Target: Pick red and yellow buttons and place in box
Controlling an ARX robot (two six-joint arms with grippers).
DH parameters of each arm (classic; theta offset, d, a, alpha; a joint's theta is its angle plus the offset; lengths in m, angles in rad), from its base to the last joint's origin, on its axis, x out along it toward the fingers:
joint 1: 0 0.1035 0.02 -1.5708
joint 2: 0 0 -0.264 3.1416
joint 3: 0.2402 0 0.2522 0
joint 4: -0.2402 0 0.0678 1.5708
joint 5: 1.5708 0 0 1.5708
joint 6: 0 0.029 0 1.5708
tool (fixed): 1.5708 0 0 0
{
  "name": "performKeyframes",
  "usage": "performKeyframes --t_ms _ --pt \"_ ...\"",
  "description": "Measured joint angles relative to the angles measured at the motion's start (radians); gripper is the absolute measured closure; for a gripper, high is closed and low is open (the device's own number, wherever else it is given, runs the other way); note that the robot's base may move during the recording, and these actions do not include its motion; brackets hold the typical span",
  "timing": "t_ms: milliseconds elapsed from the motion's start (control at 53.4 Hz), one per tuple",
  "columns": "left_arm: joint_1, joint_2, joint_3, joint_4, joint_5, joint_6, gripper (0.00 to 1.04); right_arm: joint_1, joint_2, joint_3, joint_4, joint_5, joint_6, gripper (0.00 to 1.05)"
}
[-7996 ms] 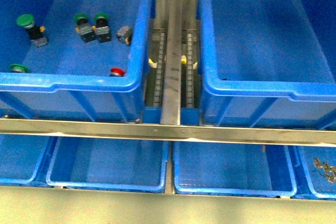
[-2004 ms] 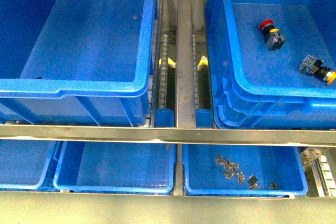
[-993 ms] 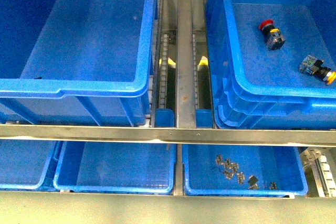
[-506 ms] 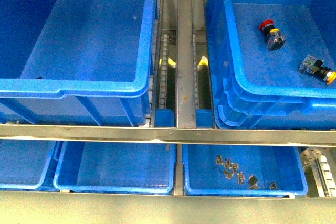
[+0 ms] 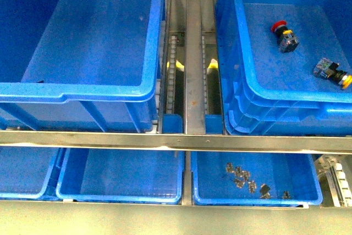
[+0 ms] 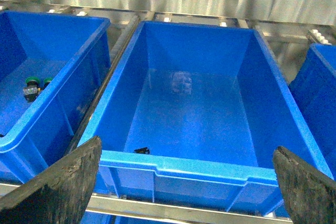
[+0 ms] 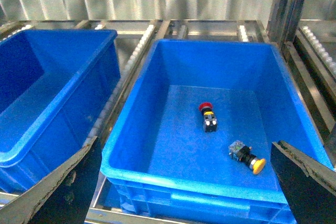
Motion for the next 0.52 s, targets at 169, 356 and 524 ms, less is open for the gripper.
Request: performKeyframes --t_ms 169,356,524 --pt "0.0 0.0 0.0 0.0 0.0 0.0 0.08 0.0 0.0 0.0 0.0 0.0 0.0 0.07" --pt "0.0 0.0 0.0 0.0 0.0 0.0 0.08 0.0 0.0 0.0 0.0 0.0 0.0 0.07" --pt "0.0 0.0 0.0 0.0 0.0 0.0 0.08 0.0 0.0 0.0 0.0 0.0 0.0 0.07"
